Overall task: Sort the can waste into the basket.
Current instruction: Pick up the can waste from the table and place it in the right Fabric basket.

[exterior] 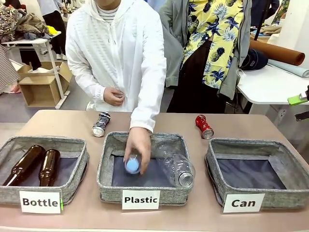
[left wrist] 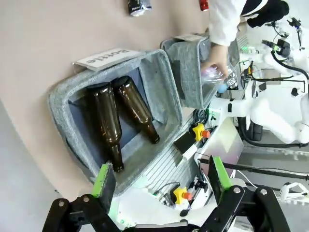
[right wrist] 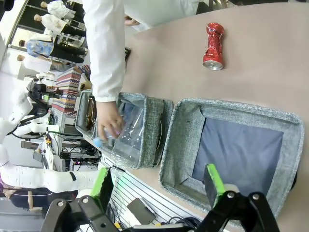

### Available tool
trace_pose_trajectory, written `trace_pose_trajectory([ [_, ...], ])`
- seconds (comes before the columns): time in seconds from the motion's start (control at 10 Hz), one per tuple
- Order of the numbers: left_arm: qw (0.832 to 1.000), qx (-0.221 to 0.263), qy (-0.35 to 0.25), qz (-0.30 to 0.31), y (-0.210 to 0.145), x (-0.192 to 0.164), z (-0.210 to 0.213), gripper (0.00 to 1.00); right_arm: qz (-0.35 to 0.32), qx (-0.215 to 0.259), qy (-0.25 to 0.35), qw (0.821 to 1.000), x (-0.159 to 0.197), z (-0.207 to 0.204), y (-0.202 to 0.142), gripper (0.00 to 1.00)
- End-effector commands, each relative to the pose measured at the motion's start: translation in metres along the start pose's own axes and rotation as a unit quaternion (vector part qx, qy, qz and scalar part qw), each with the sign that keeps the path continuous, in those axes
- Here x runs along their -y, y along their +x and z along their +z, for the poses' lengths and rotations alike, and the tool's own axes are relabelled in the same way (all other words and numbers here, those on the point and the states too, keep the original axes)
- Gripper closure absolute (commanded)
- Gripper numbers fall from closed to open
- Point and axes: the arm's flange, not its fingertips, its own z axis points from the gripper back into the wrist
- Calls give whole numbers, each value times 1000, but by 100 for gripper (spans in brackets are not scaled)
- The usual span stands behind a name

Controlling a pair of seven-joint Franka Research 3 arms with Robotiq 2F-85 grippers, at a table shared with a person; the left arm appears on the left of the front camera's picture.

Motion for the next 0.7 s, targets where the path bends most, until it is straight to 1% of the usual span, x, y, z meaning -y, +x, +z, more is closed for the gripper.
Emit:
trace_pose_trajectory([
  [0.0,1000,11,21,13,12,25,-14,0,-4,5,-1,1000,-2,-1,3,0],
  [0.1,998,14,46,31,27,40,-33,0,-4,5,-1,1000,-2,-1,3,0],
  [0.3,991,15,118,66,61,71,-77,0,-4,5,-1,1000,-2,-1,3,0],
  [0.5,976,-4,201,83,103,95,-136,0,-4,5,-1,1000,-2,-1,3,0],
  [0.6,968,-4,236,85,122,104,-163,0,-4,5,-1,1000,-2,-1,3,0],
])
